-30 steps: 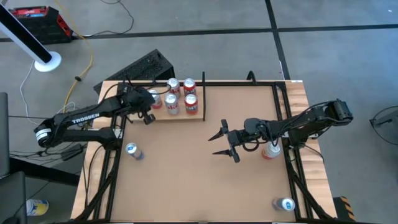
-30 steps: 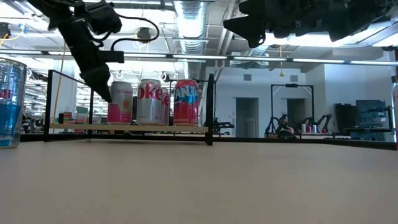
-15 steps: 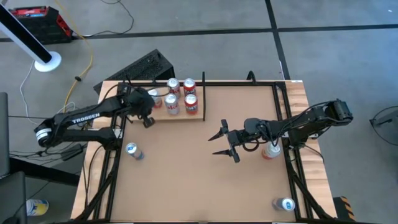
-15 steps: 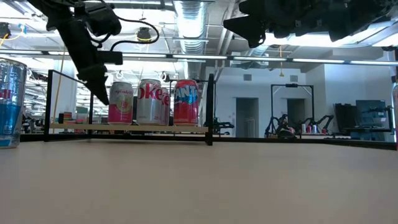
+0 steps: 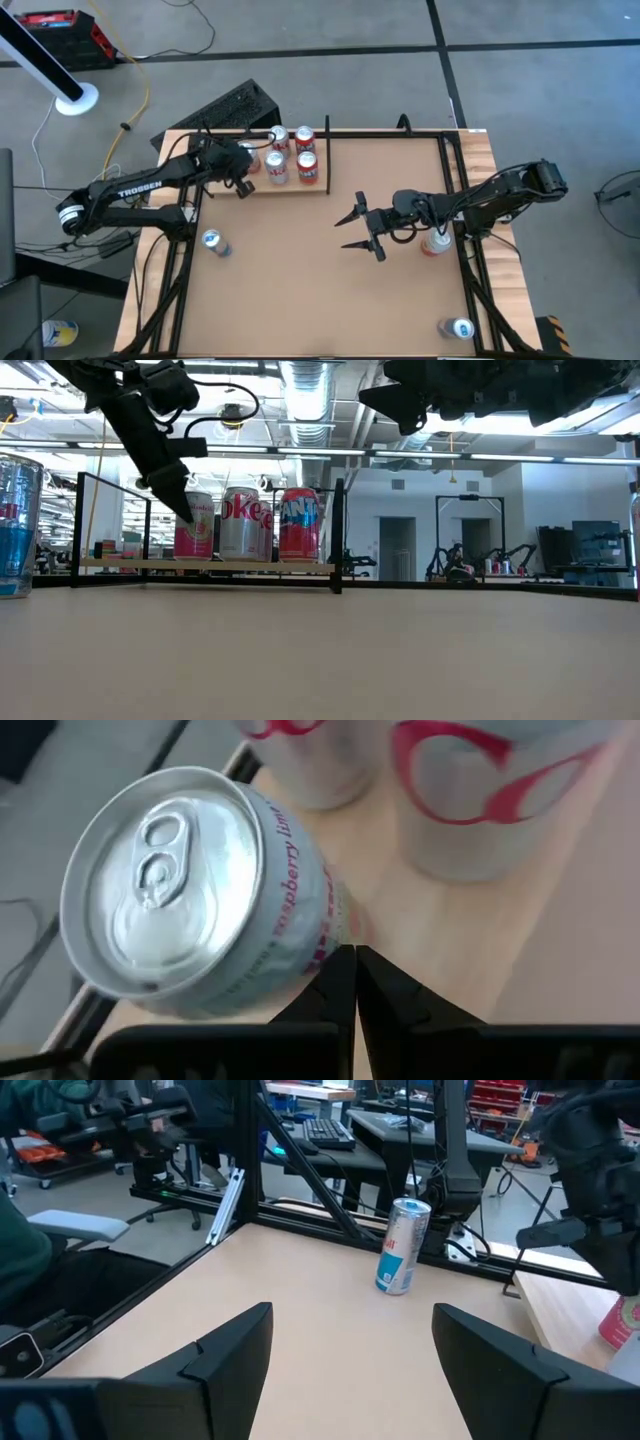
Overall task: Place canned beverage on shelf
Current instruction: Put the bottom pink-white soda can on the shelf
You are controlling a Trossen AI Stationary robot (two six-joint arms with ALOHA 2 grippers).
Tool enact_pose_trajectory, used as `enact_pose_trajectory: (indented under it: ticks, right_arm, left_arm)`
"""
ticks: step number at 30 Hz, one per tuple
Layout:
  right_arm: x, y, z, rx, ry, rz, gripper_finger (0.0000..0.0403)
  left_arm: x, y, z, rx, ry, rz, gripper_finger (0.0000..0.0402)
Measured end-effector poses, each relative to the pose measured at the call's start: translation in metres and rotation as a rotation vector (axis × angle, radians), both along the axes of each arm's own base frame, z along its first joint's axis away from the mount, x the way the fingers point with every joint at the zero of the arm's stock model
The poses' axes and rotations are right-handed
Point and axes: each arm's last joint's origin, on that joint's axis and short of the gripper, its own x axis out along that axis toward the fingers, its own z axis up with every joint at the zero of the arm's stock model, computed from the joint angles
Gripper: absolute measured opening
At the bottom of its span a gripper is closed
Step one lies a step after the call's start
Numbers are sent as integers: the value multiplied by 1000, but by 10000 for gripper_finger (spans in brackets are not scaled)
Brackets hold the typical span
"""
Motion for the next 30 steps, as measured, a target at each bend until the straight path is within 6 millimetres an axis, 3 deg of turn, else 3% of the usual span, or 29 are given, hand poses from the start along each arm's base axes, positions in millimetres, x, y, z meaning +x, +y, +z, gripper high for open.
enact_pose_trajectory:
  ticks: [12, 30]
  right_arm:
    - [0, 0, -1, -2, 8, 0, 297]
    - [0, 0, -1, -3, 6, 0, 297]
  left_arm:
    - [-6, 10, 1, 61, 18, 121, 0]
    - [-14, 19, 1, 56, 36, 161, 0]
